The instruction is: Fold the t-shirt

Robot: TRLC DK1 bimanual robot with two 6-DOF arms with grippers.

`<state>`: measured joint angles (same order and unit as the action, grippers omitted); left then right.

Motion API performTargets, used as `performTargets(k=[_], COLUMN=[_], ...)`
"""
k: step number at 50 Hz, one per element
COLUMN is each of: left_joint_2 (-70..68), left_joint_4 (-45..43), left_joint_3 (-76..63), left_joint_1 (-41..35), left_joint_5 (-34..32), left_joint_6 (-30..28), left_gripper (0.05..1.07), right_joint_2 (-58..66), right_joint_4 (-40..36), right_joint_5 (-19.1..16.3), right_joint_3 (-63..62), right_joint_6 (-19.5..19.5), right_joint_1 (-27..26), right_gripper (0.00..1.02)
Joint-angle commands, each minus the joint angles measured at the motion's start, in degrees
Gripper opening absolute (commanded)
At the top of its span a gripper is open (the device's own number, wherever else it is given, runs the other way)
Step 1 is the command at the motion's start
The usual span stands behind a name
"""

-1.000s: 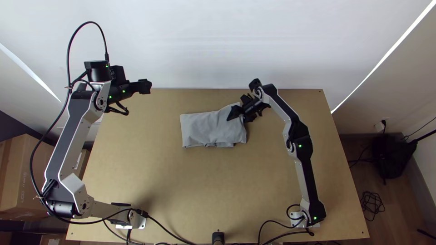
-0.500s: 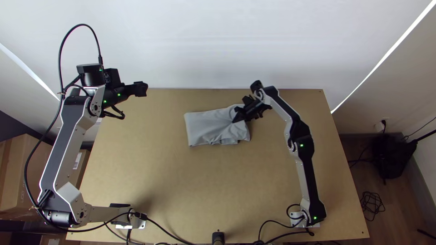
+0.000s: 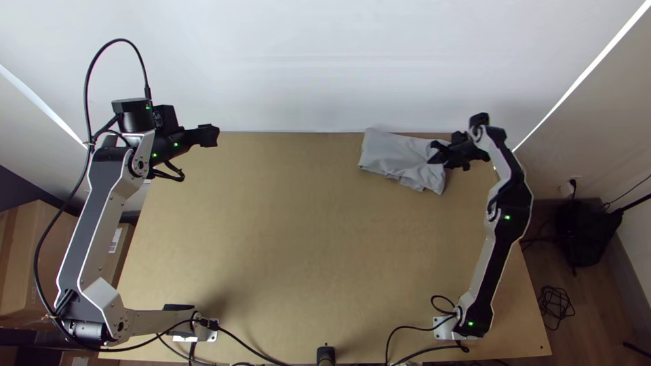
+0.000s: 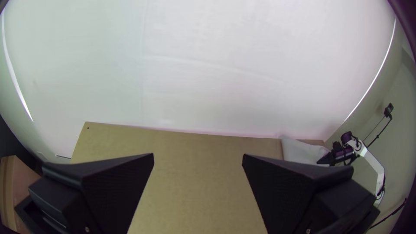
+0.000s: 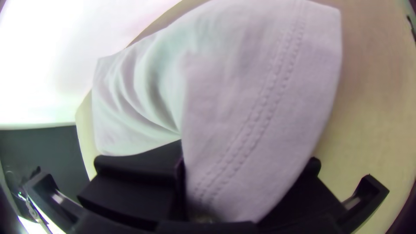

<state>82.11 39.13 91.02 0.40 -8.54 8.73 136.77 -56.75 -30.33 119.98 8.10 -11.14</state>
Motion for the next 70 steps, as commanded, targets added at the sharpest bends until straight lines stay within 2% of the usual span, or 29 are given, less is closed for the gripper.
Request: performTargets(k=[1,9,12,14,15,19,21,23,24,25,31,38,44,51,53,57,63,70], left_joint_2=[-2.0,-2.3,-2.4,-2.5,-2.5,-2.8,-3.0,-3.4,-3.5,-3.5,-4.6,-6.3,-7.6,-9.2,-9.6,-10.0,-11.2,-13.1], left_joint_4=[0.1,0.1,0.1,0.1,0.1,-0.1,-0.1,-0.2,-0.2,-0.2,-0.2,-0.2,-0.1,0.2,0.2,0.3,0.5,0.3], left_joint_3=[-1.2,-1.1,-1.1,-1.2,-1.2,-1.6,-2.0,-2.3,-2.3,-2.4,-3.3,-4.6,-4.7,-4.7,-4.7,-4.8,-5.2,-6.7], left_joint_1=[0.4,0.4,0.4,0.4,0.3,-0.1,-0.3,-0.6,-0.7,-0.7,-0.8,-0.7,-0.3,0.5,0.9,1.7,2.1,2.4], left_joint_5=[-0.6,-0.9,-1.0,-1.1,-1.2,-1.4,-1.4,-1.4,-1.4,-1.4,-1.4,-1.4,-1.4,-1.3,-1.3,-1.3,-1.3,-1.3], left_joint_6=[-0.7,-1.0,-0.9,-0.9,-0.9,-0.8,-0.7,-0.6,-0.6,-0.6,-0.5,-0.8,-1.1,-1.2,-1.2,-1.2,-1.2,-1.3], left_gripper=[1.03,1.03,1.03,1.03,1.03,1.03,1.03,1.03,1.03,1.03,1.03,1.03,1.03,1.03,1.03,1.03,1.03,1.03], right_joint_2=[-3.5,-5.4,-6.7,-7.7,-8.4,-11.2,-12.8,-14.4,-15.4,-16.4,-22.5,-24.1,-21.2,-15.9,-14.3,-10.5,-10.3,-25.5], right_joint_4=[1.6,2.9,4.2,5.0,5.3,7.0,7.5,8.3,8.7,9.0,13.9,16.2,16.3,15.7,15.7,15.4,11.8,16.2], right_joint_5=[2.2,5.4,5.8,7.6,8.8,9.8,10.6,11.3,11.8,12.8,17.5,19.3,21.6,26.9,27.6,31.2,32.2,32.2], right_joint_3=[-3.2,-7.3,-9.9,-11.5,-12.5,-16.4,-17.9,-19.4,-20.1,-20.6,-23.7,-22.4,-19.6,-16.7,-16.2,-14.3,-12.5,-19.5], right_joint_6=[1.9,2.6,2.7,2.7,2.7,2.4,2.4,2.3,2.3,2.2,2.2,2.1,2.3,2.5,2.4,1.2,0.9,-1.7], right_joint_1=[-4.6,-11.7,-13.9,-15.0,-15.6,-17.4,-18.2,-19.0,-19.3,-19.4,-20.3,-19.9,-18.7,-18.0,-18.0,-18.0,-19.2,-20.2], right_gripper=[0.02,0.03,0.09,0.17,0.22,0.41,0.59,0.85,0.95,0.99,0.99,0.99,0.99,0.99,0.99,0.99,0.99,0.99])
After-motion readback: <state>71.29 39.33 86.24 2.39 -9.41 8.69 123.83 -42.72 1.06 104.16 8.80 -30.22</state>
